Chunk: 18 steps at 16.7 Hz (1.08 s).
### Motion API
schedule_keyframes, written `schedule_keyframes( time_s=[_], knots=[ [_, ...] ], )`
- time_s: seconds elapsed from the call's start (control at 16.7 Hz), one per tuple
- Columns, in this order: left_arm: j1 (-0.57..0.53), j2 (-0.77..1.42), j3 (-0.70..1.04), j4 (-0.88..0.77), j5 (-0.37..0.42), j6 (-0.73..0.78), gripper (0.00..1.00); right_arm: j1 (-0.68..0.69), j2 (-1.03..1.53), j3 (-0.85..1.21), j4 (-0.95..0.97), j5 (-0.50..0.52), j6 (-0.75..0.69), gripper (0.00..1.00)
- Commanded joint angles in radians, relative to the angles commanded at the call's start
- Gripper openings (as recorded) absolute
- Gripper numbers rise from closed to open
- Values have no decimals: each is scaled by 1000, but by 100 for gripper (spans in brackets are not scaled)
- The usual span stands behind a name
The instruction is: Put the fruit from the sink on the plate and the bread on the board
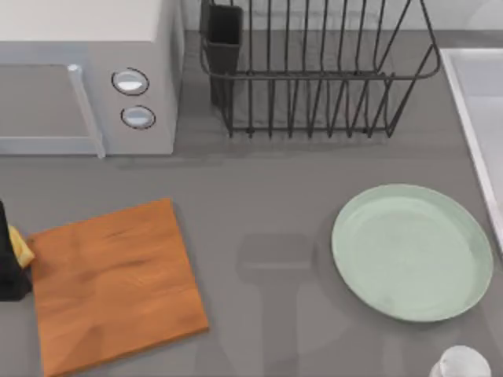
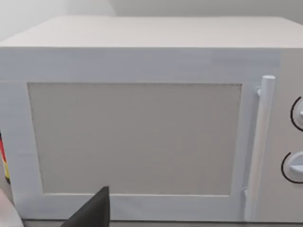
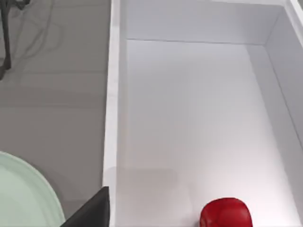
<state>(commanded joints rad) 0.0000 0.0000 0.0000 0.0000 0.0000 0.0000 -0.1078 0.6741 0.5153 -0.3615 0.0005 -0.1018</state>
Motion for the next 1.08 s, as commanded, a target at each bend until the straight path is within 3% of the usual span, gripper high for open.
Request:
schedule_keyframes(
  time_s=[0.6, 1.08],
  knots=[
    [0, 0, 0, 0, 0, 0, 100, -141, 1007, 672, -471, 1, -133, 100],
    [0, 0, 0, 0, 0, 0, 100, -190, 1322, 908, -637, 1, -179, 100]
  ],
)
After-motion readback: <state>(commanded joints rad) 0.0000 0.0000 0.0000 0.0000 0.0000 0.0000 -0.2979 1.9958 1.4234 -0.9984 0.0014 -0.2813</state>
